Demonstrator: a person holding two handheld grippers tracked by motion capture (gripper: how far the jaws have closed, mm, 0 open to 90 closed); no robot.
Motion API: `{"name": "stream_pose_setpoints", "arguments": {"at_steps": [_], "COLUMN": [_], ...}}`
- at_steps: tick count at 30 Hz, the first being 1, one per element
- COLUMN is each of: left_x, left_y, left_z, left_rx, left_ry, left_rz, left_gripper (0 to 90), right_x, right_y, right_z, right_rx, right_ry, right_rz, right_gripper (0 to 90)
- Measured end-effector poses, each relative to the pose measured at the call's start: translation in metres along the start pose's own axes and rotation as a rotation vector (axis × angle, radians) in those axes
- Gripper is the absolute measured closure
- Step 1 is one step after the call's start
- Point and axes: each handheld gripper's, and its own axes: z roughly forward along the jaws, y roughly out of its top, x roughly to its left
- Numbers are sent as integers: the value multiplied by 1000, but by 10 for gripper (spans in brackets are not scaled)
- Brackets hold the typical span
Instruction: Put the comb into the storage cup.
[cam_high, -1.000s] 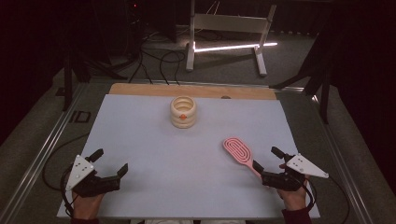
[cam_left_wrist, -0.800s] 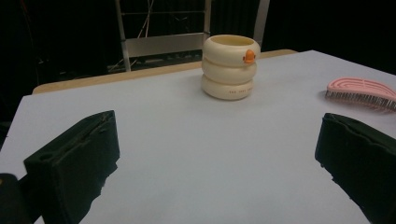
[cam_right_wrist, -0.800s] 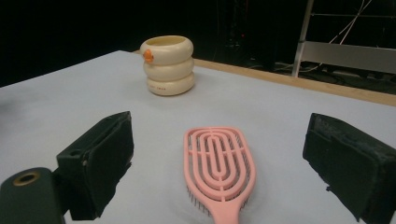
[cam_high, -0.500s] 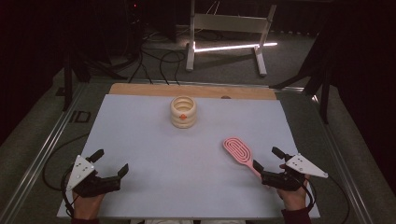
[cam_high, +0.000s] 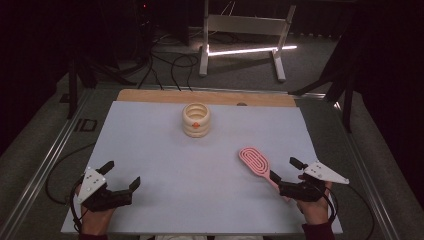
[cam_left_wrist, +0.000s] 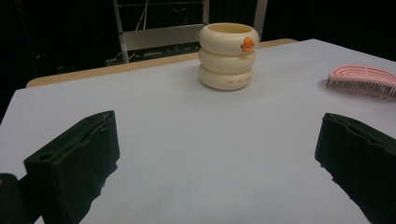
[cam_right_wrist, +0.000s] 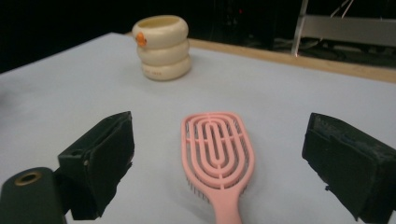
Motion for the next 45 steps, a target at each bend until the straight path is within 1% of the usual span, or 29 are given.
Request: {"name": "stream_pose_setpoints", "arguments": {"at_steps": [3, 6, 10, 15, 17, 21, 22, 23, 24, 26, 28, 31, 32, 34, 38, 40, 45], "left_x": [0, 0, 0, 0, 0, 1, 1, 1, 0, 0, 0, 0, 0, 1, 0, 0, 0], "left_y": [-1, -2, -2, -2, -2, -3, -3, -3, -3, -3, -3, -3, -4, -4, -4, -4, -4], "left_z": [0, 1, 1, 1, 1, 1, 1, 1, 1, 1, 1, 1, 1, 1, 1, 1, 1], "left_rx": [3, 3, 4, 5, 2, 3, 3, 4, 4, 4, 6, 8, 7, 4, 5, 6, 7], "left_ry": [3, 3, 1, 2, 1, 3, 3, 3, 2, 2, 2, 1, 1, 2, 2, 1, 1], "left_rz": [-2, -7, -6, -5, -8, -10, -10, -9, -8, -6, -4, -5, -8, -11, -9, -8, -9], "left_gripper": [6, 6, 6, 4, 4, 4, 4, 4, 4, 4, 4, 4, 3, 4, 4, 4, 4], "right_x": [0, 1, 2, 6, 7, 10, 10, 11, 11, 10, 10, 10, 10, 10, 9, 8, 5], "right_y": [4, 9, 17, 29, 34, 40, 40, 41, 43, 45, 45, 45, 46, 46, 44, 42, 36], "right_z": [2, 3, 6, 10, 13, 19, 19, 21, 24, 29, 32, 33, 37, 39, 44, 47, 54], "right_rx": [18, 39, 67, 101, 125, 174, 174, 191, 224, 265, 292, 306, 344, 364, 412, 442, 515], "right_ry": [13, 12, 2, 5, 4, 2, 2, 1, 5, -9, -13, -14, -16, -14, -26, -26, -28], "right_rz": [6, 3, -34, -67, -73, -111, -111, -117, -130, -144, -148, -155, -169, -173, -175, -169, -179], "right_gripper": [96, 95, 91, 77, 77, 78, 78, 78, 79, 79, 80, 79, 80, 80, 90, 91, 91]}}
